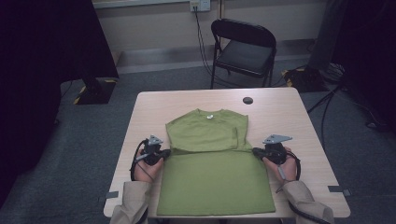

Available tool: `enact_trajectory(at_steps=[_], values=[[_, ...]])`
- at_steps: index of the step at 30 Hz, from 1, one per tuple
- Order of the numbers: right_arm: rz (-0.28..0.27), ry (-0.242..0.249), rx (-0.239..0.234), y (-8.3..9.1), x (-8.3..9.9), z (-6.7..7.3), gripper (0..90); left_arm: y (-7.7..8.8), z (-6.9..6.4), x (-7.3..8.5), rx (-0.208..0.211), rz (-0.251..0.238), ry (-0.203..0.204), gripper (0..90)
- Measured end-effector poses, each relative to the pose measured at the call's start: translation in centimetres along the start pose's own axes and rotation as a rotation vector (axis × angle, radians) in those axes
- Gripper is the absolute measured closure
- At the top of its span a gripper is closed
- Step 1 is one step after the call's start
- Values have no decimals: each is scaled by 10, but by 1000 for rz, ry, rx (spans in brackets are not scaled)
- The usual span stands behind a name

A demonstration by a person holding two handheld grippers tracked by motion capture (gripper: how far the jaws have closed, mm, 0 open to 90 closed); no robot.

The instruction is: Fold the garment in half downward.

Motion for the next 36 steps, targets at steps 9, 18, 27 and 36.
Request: enact_trajectory(at_steps=[9, 18, 27, 36], values=[[7, 10, -41, 12, 8, 5, 857, 10, -11, 7, 25, -2, -14, 886], [29, 49, -52, 25, 14, 8, 857, 16, -26, 15, 70, 19, -27, 885], [45, 76, -62, 44, 26, 16, 854, 21, -42, 19, 95, 32, -52, 885], [44, 66, -61, 57, 35, 22, 854, 25, -52, 24, 113, 29, -52, 884]])
Point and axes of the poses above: each handheld gripper's, and its own axes: y roughly backward along the jaws, x roughly out of its underside, z roughly to its left, the point moved 1 cm from there along -y, roughly forward along the jaws, and after that the axes turned 7 degrees about -z, right-handed, at the moved point
